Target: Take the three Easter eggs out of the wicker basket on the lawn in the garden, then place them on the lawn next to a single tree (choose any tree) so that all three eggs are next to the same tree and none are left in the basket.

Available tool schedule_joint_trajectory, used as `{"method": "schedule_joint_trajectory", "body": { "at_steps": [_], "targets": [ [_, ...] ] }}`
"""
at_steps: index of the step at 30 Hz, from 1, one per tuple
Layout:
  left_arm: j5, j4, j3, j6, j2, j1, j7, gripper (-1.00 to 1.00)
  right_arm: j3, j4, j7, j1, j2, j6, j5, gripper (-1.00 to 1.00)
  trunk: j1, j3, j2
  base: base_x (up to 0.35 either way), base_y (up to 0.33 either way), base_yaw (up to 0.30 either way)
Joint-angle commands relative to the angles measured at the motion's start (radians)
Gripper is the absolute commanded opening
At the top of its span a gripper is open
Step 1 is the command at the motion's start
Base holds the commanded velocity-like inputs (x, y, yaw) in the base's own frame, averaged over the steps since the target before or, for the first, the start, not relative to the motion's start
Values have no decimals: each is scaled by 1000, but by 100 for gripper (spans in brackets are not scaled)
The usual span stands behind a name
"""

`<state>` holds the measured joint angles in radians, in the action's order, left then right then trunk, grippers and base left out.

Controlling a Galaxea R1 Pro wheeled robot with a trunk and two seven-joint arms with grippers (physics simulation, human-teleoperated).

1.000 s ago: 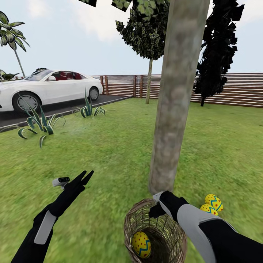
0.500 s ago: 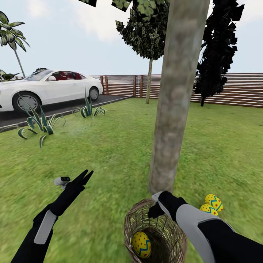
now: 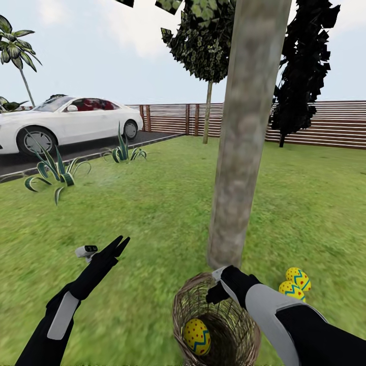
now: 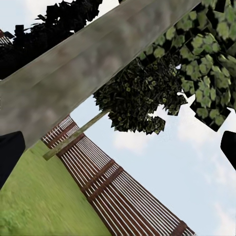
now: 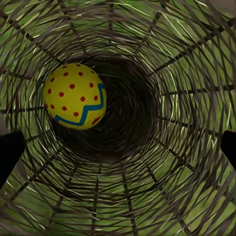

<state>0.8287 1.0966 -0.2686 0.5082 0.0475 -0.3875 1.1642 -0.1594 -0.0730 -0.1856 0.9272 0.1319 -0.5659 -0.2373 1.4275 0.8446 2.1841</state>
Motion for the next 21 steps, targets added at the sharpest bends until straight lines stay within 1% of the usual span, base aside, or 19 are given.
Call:
{"method": "schedule_joint_trajectory", "body": {
  "at_steps": [1,2,4,5,8,12,14,16,17,19,21],
  "targets": [
    [4,1,0,10,0,-1,2,100,-8,-2,-9,0,-1,-5,-9,100,4,4,8,0,0,0],
    [4,1,0,10,0,-1,2,100,-9,-2,-9,0,-1,-5,-9,100,8,7,15,0,0,0],
    [4,4,1,10,0,-1,2,100,-32,-2,-11,0,-4,-5,-9,100,15,14,29,0,0,0],
    [4,4,1,10,0,-1,2,100,-38,-2,-11,1,-4,-5,-9,100,19,17,36,0,0,0],
    [4,5,2,10,0,-1,2,100,-77,-2,-13,1,-6,-7,-8,100,31,26,57,0,0,0],
    [4,5,2,10,-1,-1,2,100,-86,-2,-30,1,-7,-8,-7,100,46,39,85,0,0,0],
    [3,5,5,10,-9,-1,2,100,-100,-2,-52,1,-8,-8,-8,100,54,45,99,0,0,0],
    [3,5,16,10,-16,-1,1,100,-115,-2,-74,0,-10,-7,-8,100,61,51,113,0,0,0],
    [2,5,30,9,-22,-1,-3,100,-133,-2,-96,0,-13,-5,-8,100,65,54,120,0,0,0],
    [2,5,52,9,-27,-1,-14,100,-155,-3,-118,0,-16,-3,-8,100,73,61,134,0,0,0],
    [2,5,61,9,-28,-1,-19,100,-161,-3,-125,0,-15,-2,-8,100,80,67,148,0,0,0]
  ]
}}
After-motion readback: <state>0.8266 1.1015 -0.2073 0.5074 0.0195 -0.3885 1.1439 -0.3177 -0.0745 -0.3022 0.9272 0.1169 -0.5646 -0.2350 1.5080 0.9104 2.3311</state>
